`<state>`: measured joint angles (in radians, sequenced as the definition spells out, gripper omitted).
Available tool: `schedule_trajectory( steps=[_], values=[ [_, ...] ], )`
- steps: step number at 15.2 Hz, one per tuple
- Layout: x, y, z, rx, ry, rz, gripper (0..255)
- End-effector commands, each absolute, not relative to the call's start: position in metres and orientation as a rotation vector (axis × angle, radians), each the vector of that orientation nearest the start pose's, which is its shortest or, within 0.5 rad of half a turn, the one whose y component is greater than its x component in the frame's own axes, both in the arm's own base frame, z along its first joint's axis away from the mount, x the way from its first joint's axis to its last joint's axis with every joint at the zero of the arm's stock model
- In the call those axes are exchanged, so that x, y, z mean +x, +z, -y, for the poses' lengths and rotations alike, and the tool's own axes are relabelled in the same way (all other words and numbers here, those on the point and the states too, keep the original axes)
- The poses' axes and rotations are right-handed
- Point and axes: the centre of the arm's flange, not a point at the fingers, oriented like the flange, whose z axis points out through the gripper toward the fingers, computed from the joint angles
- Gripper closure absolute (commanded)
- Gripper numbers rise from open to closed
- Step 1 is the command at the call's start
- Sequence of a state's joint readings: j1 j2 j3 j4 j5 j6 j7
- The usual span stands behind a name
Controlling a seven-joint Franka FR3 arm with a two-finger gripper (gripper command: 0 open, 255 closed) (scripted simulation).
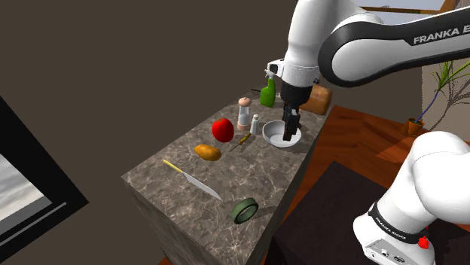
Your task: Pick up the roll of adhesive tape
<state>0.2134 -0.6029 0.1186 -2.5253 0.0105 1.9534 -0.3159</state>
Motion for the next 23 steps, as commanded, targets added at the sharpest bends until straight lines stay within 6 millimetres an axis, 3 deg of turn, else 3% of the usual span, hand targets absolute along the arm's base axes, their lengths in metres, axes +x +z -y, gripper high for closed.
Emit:
schedule_trajectory(
  steps=[1,9,18,23],
  values=[
    [0.353,0.457,-0.139,-3.016,-0.041,1.081,0],
    [0.355,0.373,-0.207,-2.877,-0.016,1.457,0],
    [0.337,0.277,-0.276,-2.666,0.012,1.853,0],
    [0.337,0.251,-0.276,-2.666,0.012,1.853,0]
  ],
)
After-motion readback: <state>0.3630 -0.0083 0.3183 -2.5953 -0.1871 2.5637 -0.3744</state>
